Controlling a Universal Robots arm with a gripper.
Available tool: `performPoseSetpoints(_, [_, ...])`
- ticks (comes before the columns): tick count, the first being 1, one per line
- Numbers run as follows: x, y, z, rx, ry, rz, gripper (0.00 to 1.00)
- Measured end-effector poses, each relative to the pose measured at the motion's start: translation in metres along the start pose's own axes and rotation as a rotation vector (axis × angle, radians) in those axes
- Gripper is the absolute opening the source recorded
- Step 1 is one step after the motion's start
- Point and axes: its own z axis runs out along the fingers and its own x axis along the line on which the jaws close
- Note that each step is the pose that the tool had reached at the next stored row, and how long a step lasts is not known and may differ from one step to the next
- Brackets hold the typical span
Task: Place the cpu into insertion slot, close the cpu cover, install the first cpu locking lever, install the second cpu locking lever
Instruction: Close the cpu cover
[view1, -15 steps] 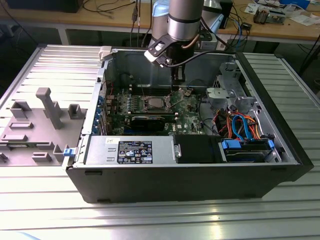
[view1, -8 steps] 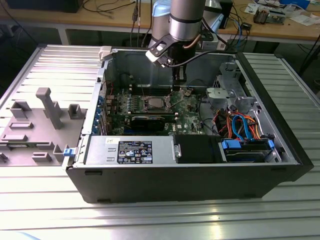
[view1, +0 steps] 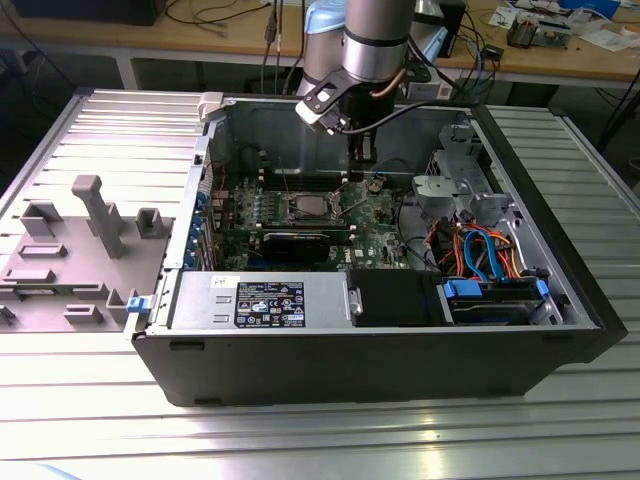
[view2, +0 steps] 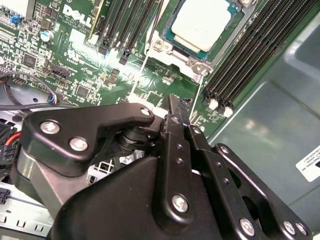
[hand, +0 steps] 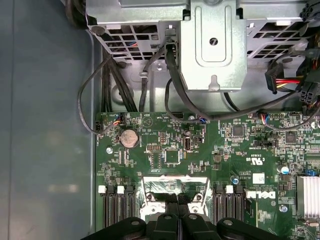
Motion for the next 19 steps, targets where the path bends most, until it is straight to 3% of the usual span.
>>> performPoseSetpoints(19, [0.0004, 0.0125, 0.0004, 0.0, 0.0001, 0.0, 0.11])
